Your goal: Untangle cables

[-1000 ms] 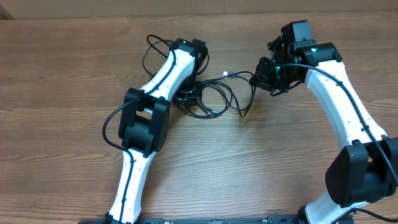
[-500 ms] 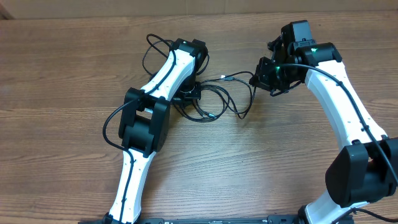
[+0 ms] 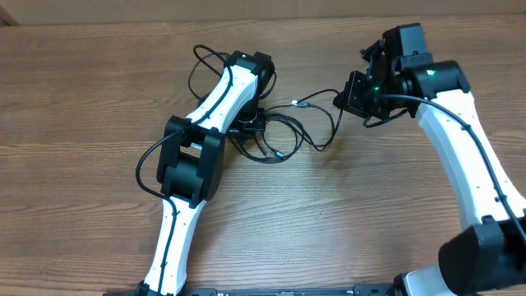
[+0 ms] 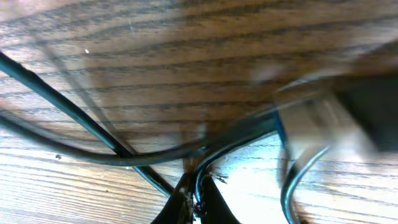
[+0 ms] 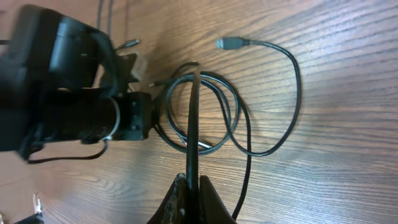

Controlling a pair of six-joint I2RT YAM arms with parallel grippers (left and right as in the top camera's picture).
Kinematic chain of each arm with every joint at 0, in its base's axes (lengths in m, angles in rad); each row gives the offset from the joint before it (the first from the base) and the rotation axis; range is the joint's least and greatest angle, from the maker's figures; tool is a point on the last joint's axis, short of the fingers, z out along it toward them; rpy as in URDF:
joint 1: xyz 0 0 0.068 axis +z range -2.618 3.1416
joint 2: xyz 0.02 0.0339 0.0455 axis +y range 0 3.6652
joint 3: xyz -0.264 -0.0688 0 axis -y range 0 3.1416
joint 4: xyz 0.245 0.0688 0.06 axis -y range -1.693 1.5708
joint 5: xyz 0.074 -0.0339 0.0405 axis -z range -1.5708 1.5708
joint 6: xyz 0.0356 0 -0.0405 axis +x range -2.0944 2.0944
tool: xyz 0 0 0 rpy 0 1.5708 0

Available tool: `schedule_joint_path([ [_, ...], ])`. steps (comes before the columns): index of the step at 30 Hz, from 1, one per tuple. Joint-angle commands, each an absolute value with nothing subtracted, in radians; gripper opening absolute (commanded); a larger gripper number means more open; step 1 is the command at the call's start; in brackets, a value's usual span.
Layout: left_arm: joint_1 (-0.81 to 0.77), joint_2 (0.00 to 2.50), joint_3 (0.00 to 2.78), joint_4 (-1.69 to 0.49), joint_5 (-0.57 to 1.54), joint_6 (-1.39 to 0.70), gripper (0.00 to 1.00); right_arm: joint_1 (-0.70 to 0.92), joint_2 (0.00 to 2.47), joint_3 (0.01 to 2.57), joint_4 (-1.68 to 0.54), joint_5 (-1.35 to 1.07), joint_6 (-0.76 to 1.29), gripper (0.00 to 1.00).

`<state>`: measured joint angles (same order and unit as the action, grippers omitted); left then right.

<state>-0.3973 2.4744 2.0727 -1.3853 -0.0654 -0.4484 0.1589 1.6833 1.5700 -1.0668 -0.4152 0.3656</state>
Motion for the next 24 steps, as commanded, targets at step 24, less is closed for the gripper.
schedule_joint_path([
  [24, -0.378, 2.605, 2.011, -1.358, -0.112, -0.448, 0.04, 0.161, 1.295, 1.573, -0.995, -0.398, 0.363, 0.04],
])
